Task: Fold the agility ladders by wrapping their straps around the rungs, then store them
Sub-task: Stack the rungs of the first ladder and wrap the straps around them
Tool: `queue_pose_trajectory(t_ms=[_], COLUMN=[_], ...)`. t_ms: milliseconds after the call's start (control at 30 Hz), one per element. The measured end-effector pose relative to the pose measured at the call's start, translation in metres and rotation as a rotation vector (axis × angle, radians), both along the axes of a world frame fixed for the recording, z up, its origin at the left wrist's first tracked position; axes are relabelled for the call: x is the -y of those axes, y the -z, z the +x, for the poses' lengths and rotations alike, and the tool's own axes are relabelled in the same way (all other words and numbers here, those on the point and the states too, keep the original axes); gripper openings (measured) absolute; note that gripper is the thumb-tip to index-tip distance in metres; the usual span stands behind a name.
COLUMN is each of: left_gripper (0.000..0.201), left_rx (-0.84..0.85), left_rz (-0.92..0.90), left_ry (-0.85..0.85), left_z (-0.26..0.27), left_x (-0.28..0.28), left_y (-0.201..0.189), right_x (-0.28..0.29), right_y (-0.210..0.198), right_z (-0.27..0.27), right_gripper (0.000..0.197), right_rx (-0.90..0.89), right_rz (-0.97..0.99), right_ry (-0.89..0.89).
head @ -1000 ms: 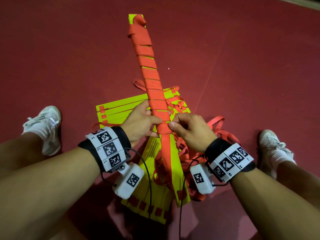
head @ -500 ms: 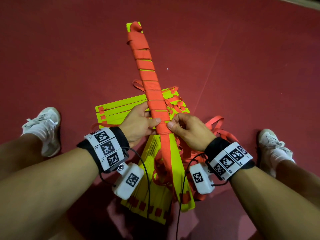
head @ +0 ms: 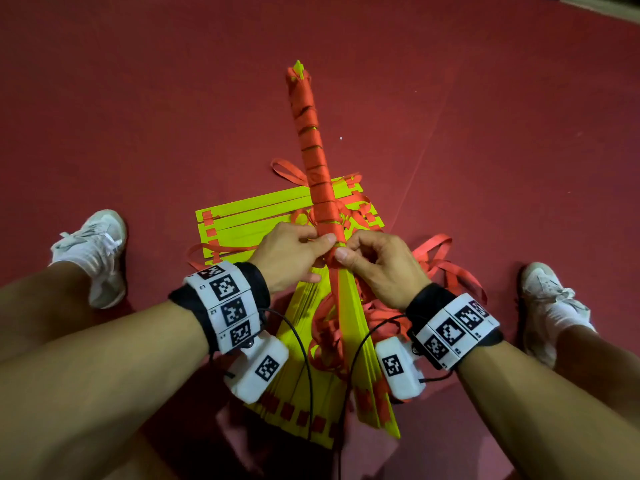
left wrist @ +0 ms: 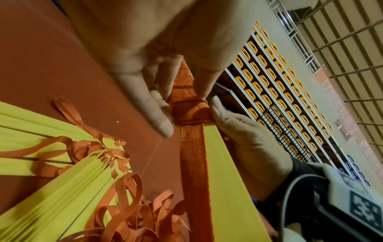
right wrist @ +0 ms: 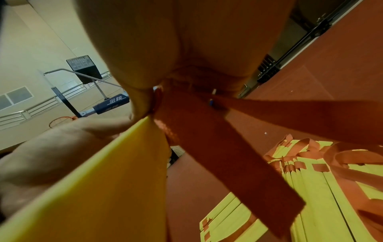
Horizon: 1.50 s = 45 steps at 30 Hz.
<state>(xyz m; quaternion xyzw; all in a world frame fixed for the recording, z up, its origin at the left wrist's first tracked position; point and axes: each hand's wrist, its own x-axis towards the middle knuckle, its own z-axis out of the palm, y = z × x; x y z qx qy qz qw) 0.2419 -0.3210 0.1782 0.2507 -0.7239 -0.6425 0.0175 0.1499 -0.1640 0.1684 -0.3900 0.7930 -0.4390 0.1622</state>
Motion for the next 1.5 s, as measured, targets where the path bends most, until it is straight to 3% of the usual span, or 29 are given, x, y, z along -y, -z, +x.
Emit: queue_pose_trajectory(t_ms=[233,367,467,600,800,967,1067,1167,1233,1300,1500], left_gripper=[0.015,0.014,0.016,0.014,0.011,0.012,0.01,0.013,0.011,0.008,0.008], left_rx=[-0.054,-0.09,-0.105,-0.102,-0.102,-0.087,-0.079,-0.069,-0.07,-0.075,-0.09], left_rz=[0.149,0.187,0.2,0.223,0.217,0.222,0.223,0.236,0.257,0.267,0.224], left_ry=[0.09,0.082,0.071,0.046,0.047,0.061,0.067,0.062,0.067,0.073,0.113], left_z=[0.003,0.002,0.001,0.001,0.001,-0.001,-0.001,-0.001,0.0,0.001,0.002], left_x=[-0.002,-0.001,0.0,0.0,0.002,0.001,0.001,0.002,0.003,0.004,0.001], left_y=[-0.006,-0.007,-0.008,-0.01,-0.01,-0.011,-0.013,-0.013,-0.013,-0.014,-0.014], right_x=[-0.002,-0.007,-0.009,-0.01,-0.007,-0.005,-0.007,-0.007,-0.006,-0.005,-0.003], right_y=[-0.001,-0.008,-0.012,-0.015,-0.016,-0.013,-0.012,-0.014,-0.016,-0.017,-0.013], right_z=[0.0,-0.003,-0.005,-0.004,-0.001,-0.004,-0.005,-0.002,-0.001,-0.001,0.003], right_gripper=[0.028,0.012,0.034,0.04,0.015,0.038,0.041,0.031,0.036,0.041,0.025], right_rx=[0.116,0.196,0.284,0.061,-0.255,-0.318,-0.25,-0.025,0.105,0.122,0.126], right_rz=[-0.011,-0.019,-0.074,-0.078,-0.089,-0.112,-0.059,-0.043,-0.043,0.0,0.112], right_ry=[-0.083,-0.134,-0.124,-0.065,-0.054,-0.065,-0.058,-0.089,-0.082,-0.062,-0.078])
